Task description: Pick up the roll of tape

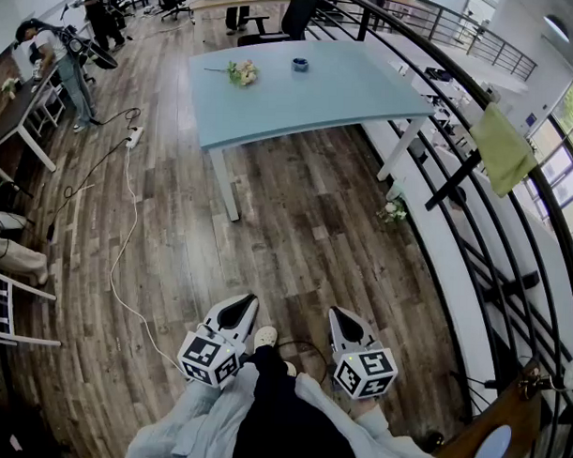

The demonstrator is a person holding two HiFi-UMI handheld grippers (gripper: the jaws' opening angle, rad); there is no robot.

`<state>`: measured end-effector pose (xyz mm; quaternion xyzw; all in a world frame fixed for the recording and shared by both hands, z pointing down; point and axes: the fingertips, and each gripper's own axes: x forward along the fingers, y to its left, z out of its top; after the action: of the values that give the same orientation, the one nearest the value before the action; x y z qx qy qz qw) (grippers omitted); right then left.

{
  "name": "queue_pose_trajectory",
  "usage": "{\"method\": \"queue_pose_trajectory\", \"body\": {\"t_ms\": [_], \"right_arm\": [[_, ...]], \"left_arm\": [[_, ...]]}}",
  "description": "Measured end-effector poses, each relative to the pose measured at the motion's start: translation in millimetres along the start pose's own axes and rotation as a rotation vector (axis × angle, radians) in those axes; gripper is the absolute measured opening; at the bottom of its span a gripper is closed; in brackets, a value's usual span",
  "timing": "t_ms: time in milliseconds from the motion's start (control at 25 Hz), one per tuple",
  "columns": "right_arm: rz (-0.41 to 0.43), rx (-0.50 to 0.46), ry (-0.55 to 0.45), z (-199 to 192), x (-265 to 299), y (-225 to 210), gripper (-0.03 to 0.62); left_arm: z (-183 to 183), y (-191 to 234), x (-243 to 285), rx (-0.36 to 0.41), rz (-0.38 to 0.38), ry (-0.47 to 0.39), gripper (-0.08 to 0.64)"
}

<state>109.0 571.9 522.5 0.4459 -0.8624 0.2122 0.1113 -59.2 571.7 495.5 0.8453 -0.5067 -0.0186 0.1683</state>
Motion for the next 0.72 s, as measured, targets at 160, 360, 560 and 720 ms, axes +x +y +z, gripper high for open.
{"method": "queue_pose_trajectory", "body": {"t_ms": [160, 360, 560, 720], "right_arm": [[0.016, -0.008, -0.026, -4.6, -23.8, 7.5, 0.008], [-0.014, -0.020, -0.065, -5.2, -42.8, 3.2, 0.008], [-0.031, -0.037, -0.105, -0.5, -47.5, -2.8, 0.008], [-0.043, -0.026, -0.128, 8.7, -41.5, -12.3, 0.008]], "left_arm": [[-4.3, -17.4, -16.5, 0.021, 0.037, 0.009, 0.026], [-5.1, -34.0, -23.1, 0.039, 0.037, -0.006, 0.026], [-3.0, -41.9, -20.4, 0.057, 0.030, -0.016, 0.026], [4.3, -41.1, -9.0, 0.065, 0.022, -0.029, 0.026]]}}
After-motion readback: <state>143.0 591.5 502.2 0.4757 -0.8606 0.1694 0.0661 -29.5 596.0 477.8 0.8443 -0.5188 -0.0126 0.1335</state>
